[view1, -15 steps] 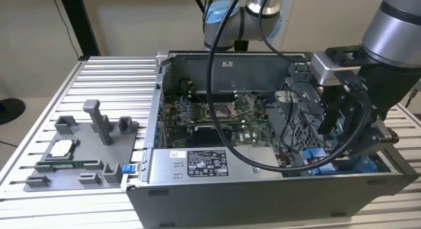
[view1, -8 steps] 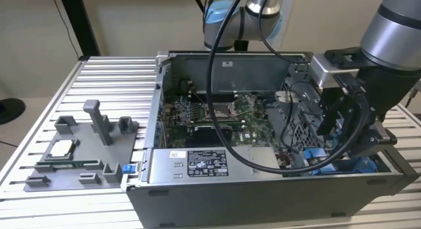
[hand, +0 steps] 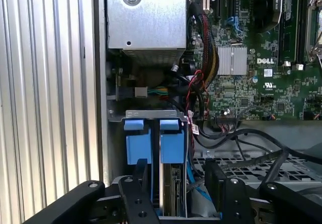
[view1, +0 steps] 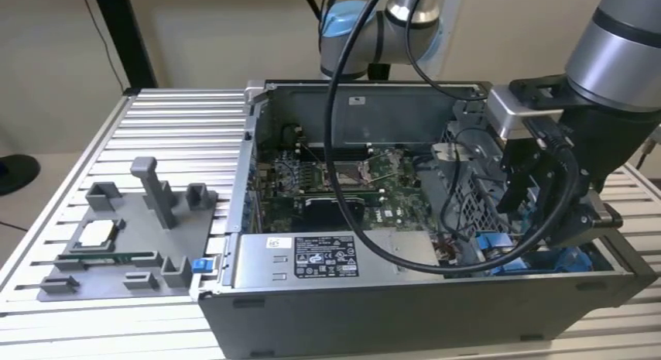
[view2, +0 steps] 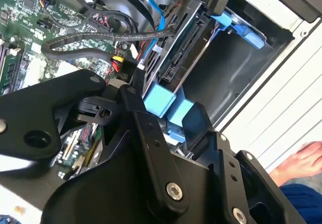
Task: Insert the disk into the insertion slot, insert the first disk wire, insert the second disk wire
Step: 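Insert the disk into the insertion slot, then insert the first disk wire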
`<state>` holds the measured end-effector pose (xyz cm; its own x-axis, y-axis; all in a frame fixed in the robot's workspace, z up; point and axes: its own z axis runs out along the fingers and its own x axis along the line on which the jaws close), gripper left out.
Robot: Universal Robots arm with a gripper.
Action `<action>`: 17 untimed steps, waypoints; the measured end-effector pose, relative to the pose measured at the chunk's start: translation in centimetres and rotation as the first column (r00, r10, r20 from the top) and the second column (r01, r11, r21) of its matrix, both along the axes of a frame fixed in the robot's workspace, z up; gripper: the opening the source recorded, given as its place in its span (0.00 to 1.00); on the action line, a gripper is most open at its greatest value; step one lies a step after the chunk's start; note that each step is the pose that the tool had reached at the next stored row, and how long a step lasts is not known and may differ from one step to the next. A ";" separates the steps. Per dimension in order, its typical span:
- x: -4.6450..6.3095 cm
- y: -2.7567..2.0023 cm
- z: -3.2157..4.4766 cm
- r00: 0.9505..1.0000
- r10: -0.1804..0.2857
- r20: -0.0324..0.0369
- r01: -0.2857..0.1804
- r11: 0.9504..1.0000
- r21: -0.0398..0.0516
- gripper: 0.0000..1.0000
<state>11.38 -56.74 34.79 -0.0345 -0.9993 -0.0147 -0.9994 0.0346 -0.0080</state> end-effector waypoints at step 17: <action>0.0 0.00 4.69 1.000 0.000 -0.001 0.000 1.000 0.001 1.00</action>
